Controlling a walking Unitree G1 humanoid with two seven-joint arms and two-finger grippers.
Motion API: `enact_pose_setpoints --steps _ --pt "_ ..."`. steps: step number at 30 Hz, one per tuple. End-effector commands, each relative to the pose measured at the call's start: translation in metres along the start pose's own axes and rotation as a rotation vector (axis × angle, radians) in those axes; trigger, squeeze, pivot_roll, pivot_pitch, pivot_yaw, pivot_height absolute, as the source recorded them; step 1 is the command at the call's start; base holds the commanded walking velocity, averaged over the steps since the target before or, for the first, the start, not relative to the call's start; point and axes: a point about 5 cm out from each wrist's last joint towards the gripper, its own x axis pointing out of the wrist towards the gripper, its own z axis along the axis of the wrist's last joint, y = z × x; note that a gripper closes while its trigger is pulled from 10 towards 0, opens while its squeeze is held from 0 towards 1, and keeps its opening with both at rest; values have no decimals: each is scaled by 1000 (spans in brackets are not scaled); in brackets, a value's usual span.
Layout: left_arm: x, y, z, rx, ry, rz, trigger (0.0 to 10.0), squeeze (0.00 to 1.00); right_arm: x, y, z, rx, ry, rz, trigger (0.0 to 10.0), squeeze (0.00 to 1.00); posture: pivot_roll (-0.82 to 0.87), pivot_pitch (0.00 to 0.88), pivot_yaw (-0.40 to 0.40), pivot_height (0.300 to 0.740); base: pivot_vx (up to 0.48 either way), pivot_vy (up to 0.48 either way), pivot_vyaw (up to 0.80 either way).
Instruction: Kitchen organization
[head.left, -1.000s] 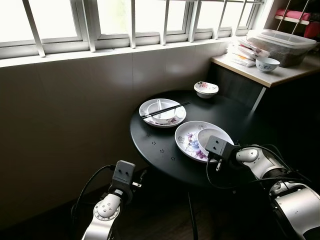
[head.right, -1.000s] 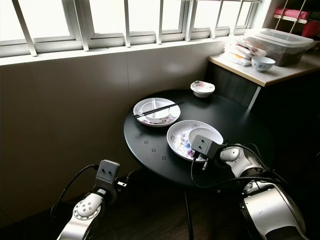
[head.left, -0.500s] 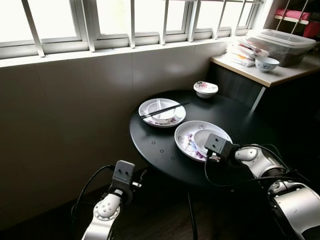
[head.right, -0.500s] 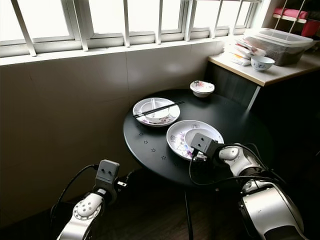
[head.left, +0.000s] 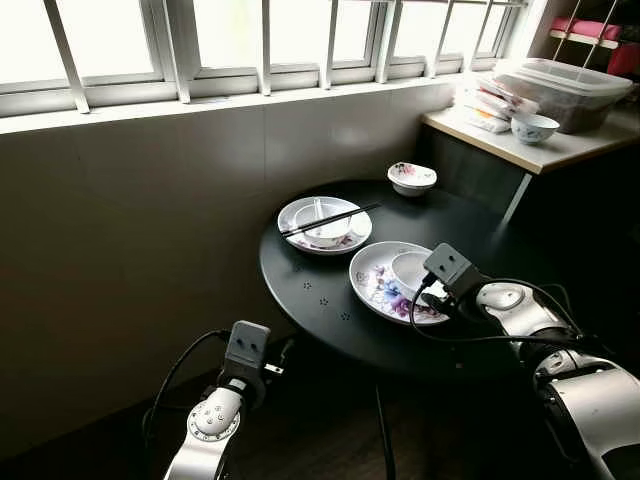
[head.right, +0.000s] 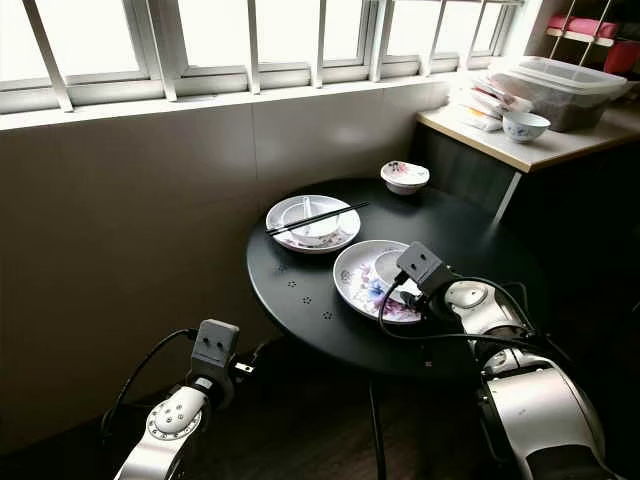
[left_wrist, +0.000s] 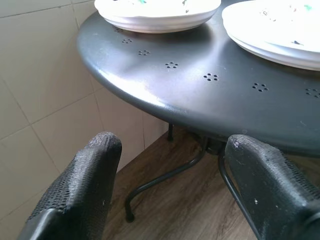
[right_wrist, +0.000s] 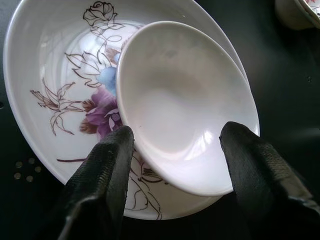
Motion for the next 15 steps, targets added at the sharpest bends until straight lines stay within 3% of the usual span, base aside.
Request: enact_pose_setpoints --steps 1,8,15 --pt "1 -2 1 -5 -3 -4 10000 0 1 1 1 40 -5 7 10000 0 54 0 -57 740 0 0 0" --pt "0 -2 0 -4 0 -5 10000 0 4 15 -9 56 23 43 10000 0 63 0 -59 740 0 0 0" --pt "-1 -2 -1 -5 2 -4 10000 0 1 13 -22 45 72 27 10000 0 67 0 -59 740 0 0 0"
